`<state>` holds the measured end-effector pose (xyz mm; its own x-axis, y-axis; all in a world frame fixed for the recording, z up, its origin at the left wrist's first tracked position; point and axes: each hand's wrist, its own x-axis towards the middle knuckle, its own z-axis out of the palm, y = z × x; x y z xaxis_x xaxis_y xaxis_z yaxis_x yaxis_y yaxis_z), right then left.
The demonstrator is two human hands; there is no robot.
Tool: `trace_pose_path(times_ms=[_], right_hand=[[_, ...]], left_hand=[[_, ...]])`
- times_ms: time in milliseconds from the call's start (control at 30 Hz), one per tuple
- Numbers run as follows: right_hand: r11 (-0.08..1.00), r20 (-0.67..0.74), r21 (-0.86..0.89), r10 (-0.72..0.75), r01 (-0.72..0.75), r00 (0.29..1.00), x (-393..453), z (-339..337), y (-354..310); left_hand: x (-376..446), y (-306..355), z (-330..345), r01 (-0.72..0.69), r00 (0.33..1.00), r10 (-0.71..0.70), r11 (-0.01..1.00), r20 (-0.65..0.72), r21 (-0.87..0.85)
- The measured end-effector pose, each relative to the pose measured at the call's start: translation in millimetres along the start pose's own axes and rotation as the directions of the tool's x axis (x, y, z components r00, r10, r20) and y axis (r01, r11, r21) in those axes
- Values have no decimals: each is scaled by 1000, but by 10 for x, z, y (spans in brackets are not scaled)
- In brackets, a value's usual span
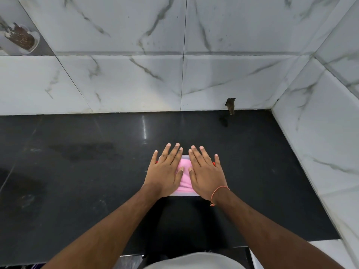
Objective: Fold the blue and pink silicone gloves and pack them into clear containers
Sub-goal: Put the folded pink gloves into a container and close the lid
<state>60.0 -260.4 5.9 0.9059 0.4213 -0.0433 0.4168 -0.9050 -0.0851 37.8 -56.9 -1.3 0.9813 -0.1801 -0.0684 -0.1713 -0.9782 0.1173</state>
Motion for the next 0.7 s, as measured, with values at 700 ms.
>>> trace_pose_path(times_ms=[700], right_hand=[[999,-65,-53,-12,9,998,-109,-191,-141]], left_hand=[[-166,138,-182,16,998,-16,1000,-57,6]])
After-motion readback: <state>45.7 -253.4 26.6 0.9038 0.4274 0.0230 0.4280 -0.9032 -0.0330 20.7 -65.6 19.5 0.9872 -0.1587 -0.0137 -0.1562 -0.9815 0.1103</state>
